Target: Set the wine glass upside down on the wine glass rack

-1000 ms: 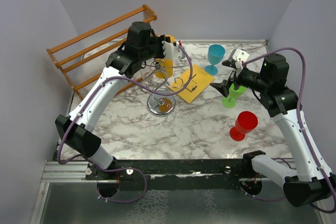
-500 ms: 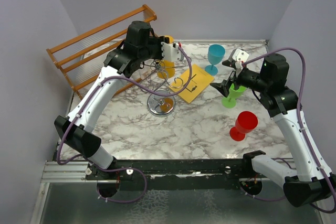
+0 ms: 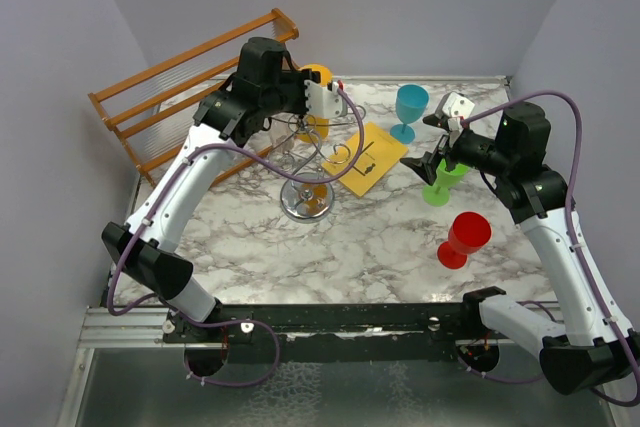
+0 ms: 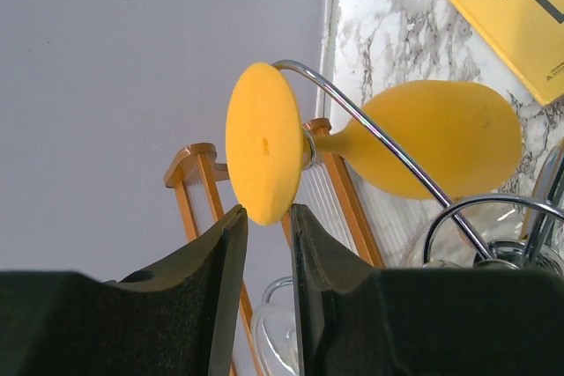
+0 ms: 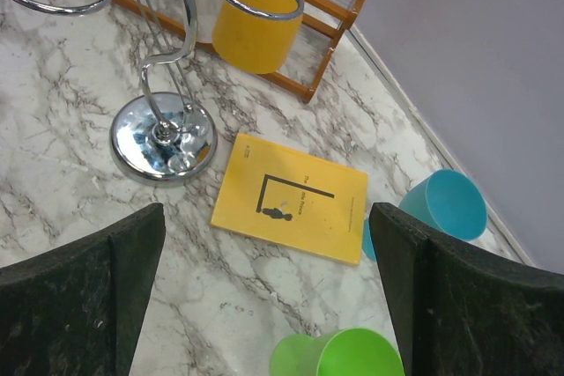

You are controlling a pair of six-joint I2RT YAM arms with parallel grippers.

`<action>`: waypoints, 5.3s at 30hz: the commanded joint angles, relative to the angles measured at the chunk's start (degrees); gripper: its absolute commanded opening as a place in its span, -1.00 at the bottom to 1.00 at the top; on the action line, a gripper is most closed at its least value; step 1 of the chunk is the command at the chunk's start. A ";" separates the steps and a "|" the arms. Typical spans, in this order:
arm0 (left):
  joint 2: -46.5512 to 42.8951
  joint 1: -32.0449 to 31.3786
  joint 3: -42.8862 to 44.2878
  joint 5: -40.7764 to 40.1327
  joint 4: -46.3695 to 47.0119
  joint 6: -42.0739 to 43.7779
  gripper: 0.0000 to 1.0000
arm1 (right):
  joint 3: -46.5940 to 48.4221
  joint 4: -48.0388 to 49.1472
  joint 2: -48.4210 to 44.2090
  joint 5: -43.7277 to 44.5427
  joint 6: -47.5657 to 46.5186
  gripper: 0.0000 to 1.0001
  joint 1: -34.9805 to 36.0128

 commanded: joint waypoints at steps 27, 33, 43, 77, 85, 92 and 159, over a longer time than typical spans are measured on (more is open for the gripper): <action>-5.07 1.44 5.79 4.98 11.54 -17.04 -0.39 | 3.54 1.07 0.06 21.39 4.63 0.96 -0.23; -7.60 1.44 6.14 0.66 15.85 -31.01 -0.20 | 5.60 -4.76 2.79 32.23 6.92 0.93 -0.23; -13.21 2.04 1.16 -11.00 15.41 -40.13 0.78 | 1.75 -7.58 4.27 38.08 6.37 0.72 -6.74; -16.17 2.18 -0.58 -8.86 10.51 -39.20 0.83 | 2.66 -12.58 23.26 39.13 2.91 -0.17 -9.93; -16.16 2.14 -1.47 -9.41 10.51 -38.83 0.83 | 3.59 -13.08 24.52 34.91 3.24 -0.37 -10.89; -16.94 2.14 -3.10 -13.72 11.90 -39.44 0.93 | 6.76 -14.34 25.44 31.55 2.25 -0.81 -11.15; -4.44 0.84 2.42 20.61 26.02 -93.07 0.17 | 43.19 6.91 18.22 -10.98 35.60 -0.98 -8.78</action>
